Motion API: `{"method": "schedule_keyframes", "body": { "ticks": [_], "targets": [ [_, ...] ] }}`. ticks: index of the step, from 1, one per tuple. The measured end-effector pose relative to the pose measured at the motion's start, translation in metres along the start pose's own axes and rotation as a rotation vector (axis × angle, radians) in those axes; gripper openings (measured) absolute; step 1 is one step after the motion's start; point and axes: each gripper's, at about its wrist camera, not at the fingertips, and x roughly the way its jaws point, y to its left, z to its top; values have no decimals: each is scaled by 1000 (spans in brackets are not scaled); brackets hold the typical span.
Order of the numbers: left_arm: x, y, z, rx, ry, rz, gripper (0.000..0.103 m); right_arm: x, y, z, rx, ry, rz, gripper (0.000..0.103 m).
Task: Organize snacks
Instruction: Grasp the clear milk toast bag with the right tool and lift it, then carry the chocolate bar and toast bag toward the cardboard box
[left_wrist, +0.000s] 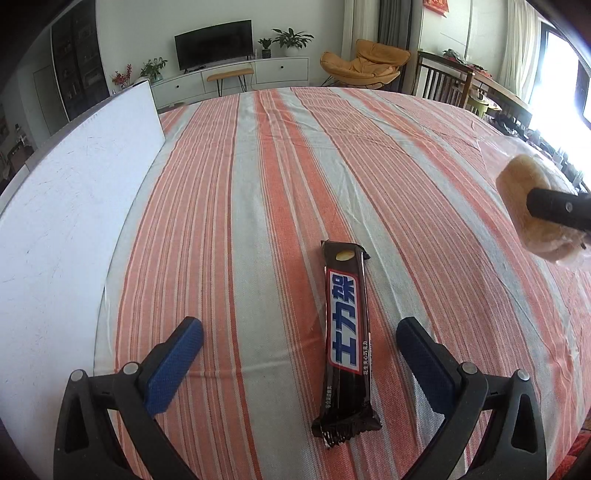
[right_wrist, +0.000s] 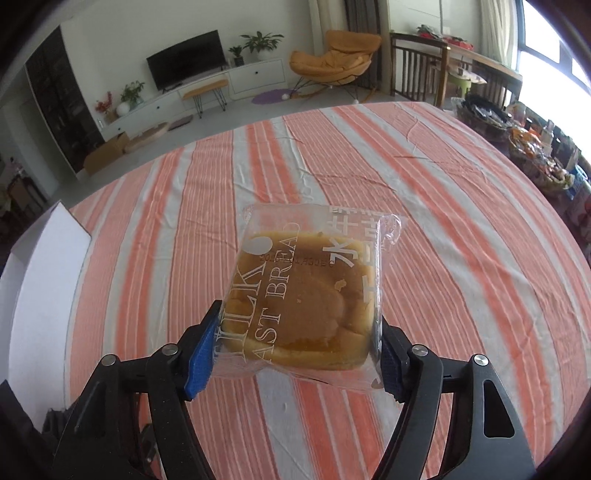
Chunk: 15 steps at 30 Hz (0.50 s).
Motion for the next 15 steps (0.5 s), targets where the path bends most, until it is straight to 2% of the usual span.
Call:
{"method": "schedule_keyframes", "body": {
  "ticks": [3,5,7,9,12,15],
  "targets": [
    [0,0,0,0,0,0,103,-10,6,-49,-14,19,-31,75],
    [0,0,0,0,0,0,103,-3,9,-68,-25,32,-48,78],
    [0,0,0,0,0,-1,103,0,12,-76,-54,-1,-88,80],
    [0,0,0,-1,-1,-1,103,13,12,-79,-53,53,-106,92],
    [0,0,0,0,0,0,103,15,7,-82,-41,20,-104,97],
    [0,0,0,0,0,0,103,15,6,-86,-40,10,-108,97]
  ]
}}
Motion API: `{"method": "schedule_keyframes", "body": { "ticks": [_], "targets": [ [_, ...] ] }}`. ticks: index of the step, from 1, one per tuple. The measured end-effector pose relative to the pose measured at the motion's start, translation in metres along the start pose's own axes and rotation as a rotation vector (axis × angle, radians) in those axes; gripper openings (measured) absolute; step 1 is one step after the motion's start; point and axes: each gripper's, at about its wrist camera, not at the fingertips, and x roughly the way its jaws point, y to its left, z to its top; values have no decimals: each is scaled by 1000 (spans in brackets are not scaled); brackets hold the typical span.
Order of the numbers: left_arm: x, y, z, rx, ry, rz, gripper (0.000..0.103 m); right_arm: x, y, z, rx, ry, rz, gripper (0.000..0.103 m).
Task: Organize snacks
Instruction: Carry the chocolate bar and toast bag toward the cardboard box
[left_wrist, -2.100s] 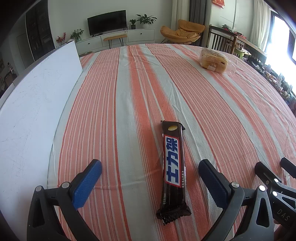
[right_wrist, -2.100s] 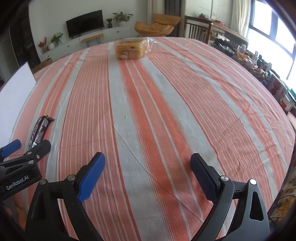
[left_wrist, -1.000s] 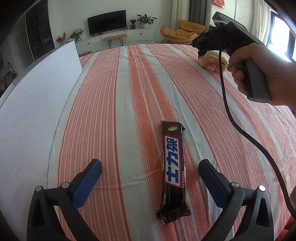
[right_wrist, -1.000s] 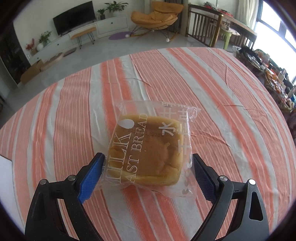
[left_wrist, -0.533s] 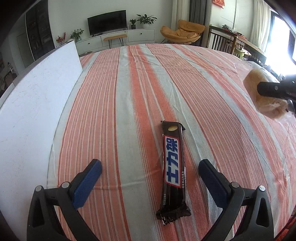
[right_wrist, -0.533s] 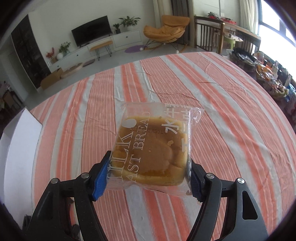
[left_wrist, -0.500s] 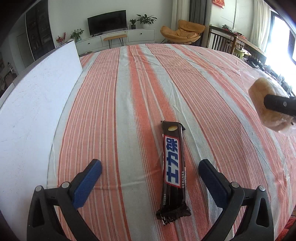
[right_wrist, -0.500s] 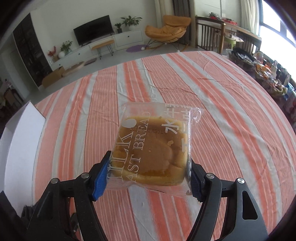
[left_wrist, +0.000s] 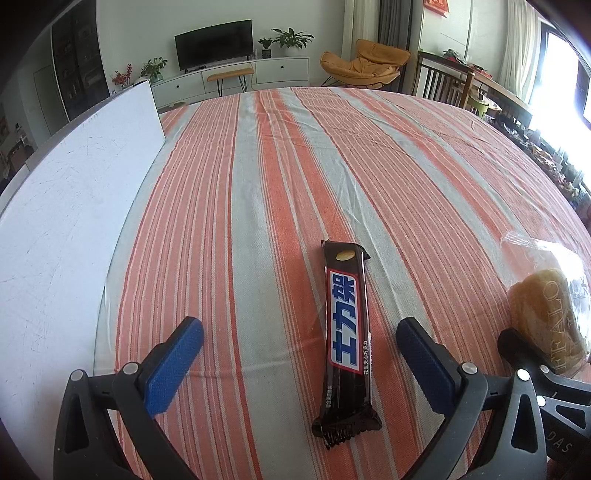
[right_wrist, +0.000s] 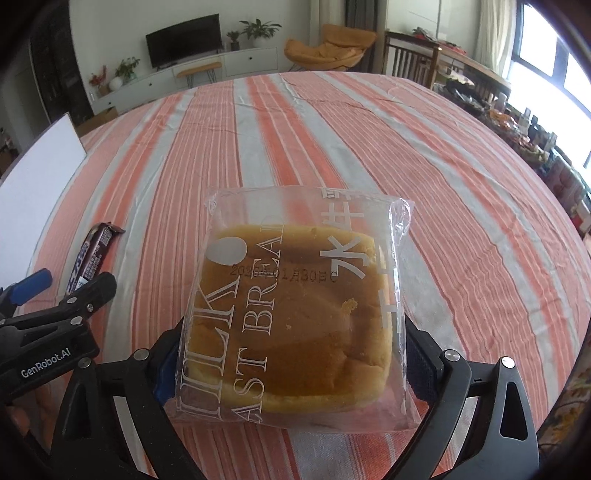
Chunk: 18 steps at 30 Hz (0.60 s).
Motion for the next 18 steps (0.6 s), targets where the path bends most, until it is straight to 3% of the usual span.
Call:
{"method": "schedule_keyframes", "body": {
  "ticks": [18],
  "targets": [
    [0,0,0,0,-1,1,103,-1,0,0,0,-5,-1,97]
  ]
}}
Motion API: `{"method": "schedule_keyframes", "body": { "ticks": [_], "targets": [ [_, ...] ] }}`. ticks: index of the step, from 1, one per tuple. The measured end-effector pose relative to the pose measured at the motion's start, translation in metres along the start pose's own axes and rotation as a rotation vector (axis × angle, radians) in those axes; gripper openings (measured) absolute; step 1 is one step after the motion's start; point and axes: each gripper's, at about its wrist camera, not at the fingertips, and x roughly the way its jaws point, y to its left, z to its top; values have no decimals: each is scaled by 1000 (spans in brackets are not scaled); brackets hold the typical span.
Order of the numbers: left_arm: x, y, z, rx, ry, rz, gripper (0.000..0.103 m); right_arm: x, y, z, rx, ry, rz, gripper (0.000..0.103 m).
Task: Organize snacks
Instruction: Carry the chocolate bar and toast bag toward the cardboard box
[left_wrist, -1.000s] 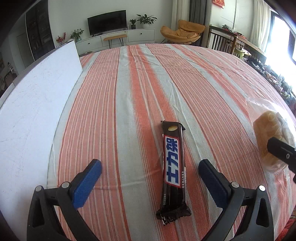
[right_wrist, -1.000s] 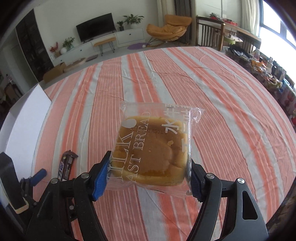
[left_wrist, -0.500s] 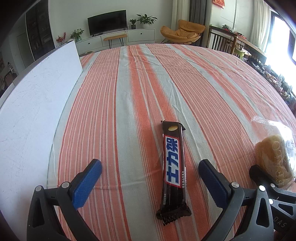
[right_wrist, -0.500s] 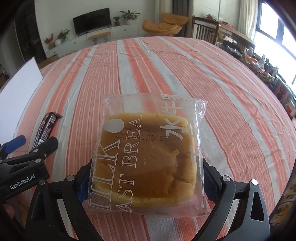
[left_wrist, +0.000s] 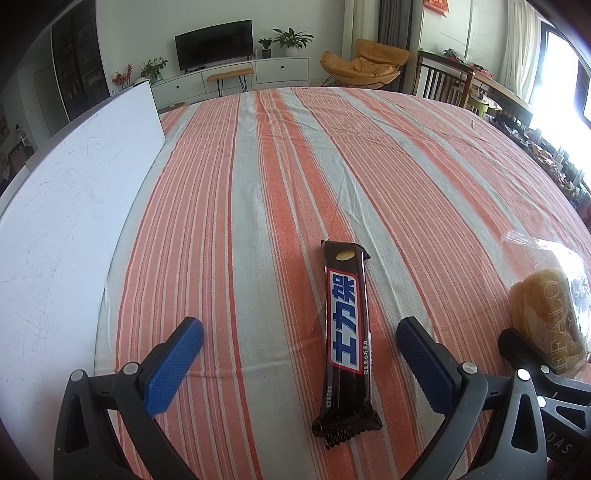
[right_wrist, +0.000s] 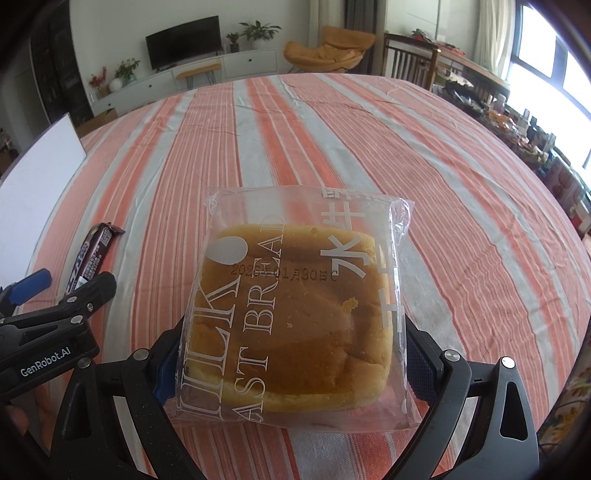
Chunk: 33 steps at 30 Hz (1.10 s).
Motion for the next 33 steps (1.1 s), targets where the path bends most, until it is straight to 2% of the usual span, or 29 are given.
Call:
{"method": "schedule_keyframes", "body": {
  "ticks": [33],
  "targets": [
    [0,0,0,0,-1,-1,103,-4,6,-3,7,0,-8,97]
  ]
}}
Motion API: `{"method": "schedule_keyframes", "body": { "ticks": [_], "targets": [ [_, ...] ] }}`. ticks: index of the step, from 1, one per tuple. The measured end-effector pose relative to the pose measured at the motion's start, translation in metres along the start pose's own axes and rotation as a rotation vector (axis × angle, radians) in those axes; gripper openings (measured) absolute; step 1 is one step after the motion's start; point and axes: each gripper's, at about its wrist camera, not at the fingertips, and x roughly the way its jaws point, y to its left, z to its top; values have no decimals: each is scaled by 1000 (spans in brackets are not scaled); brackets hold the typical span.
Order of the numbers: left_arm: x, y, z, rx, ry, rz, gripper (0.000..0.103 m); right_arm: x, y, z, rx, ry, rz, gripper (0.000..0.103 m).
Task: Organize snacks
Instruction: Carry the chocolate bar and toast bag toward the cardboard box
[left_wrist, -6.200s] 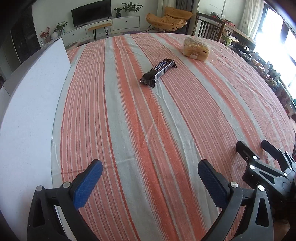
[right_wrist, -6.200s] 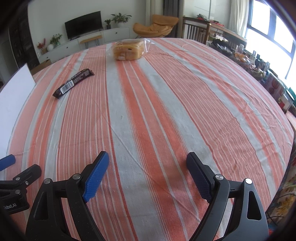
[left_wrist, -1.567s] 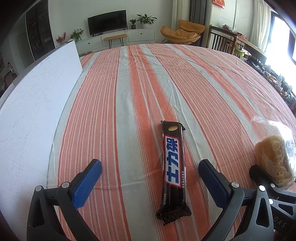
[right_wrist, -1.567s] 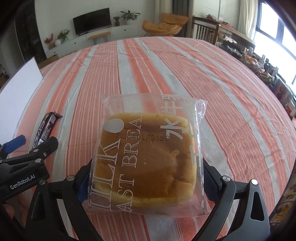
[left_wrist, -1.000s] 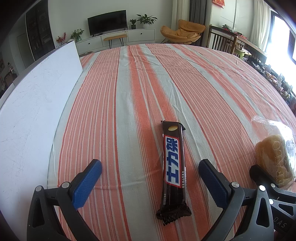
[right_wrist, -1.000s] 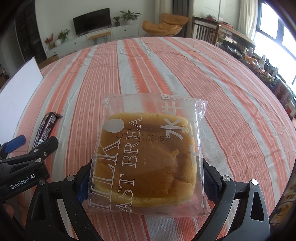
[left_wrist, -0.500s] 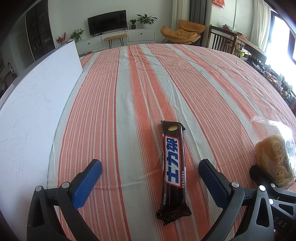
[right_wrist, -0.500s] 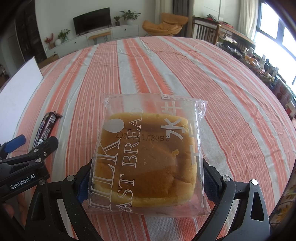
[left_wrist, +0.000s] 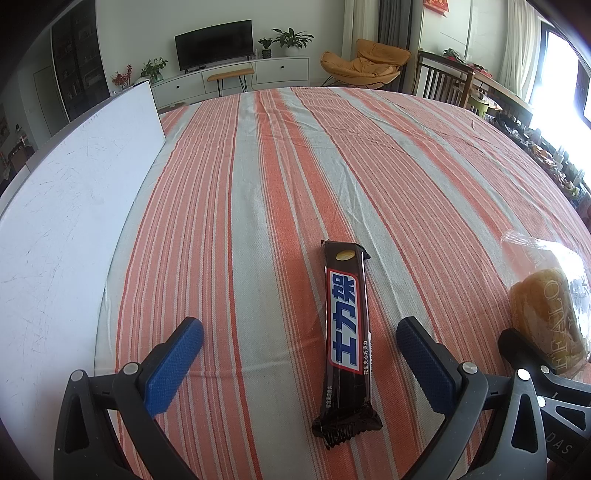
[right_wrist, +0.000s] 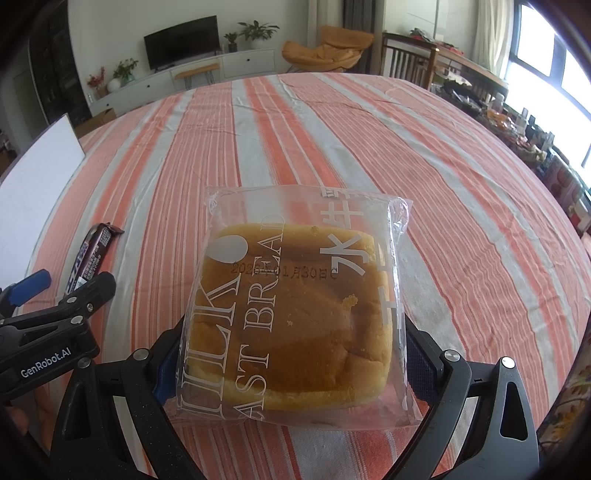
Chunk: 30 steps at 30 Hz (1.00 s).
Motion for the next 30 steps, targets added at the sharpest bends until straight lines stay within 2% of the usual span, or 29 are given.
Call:
{"method": "schedule_keyframes", "body": {
  "ticks": [13,14,16,18,20,22,24,27,28,29,30],
  "targets": [
    [0,0,0,0,0,-3,103,-7,-3,-1,35,14,6,96],
    [0,0,0,13,7,-11,103,-10,-5,-1,48,7,26,96],
    [2,2,6,71,79,-55,103,-18,-12,-1,84,-2,82,96],
    [4,4,13,135,167,-105,103,-23,-21,2,117,33,157,96],
    [2,10,16,77,193,-141,103,-27,-33,6,157,92,229,96],
    [-1,11,16,25,184,-173,103,-35,-44,14,183,105,254,96],
    [0,2,16,48,190,-158,103,-41,-46,25,178,119,239,96],
    [4,-19,14,143,220,-99,102,-34,-31,40,99,208,217,96],
    [3,-23,14,160,215,-86,100,-29,-24,41,63,234,197,96],
    [1,-25,15,157,197,-94,90,-21,-17,43,28,260,168,96],
    [-3,-24,16,150,172,-91,69,-16,-12,44,6,270,138,94]
  ]
}}
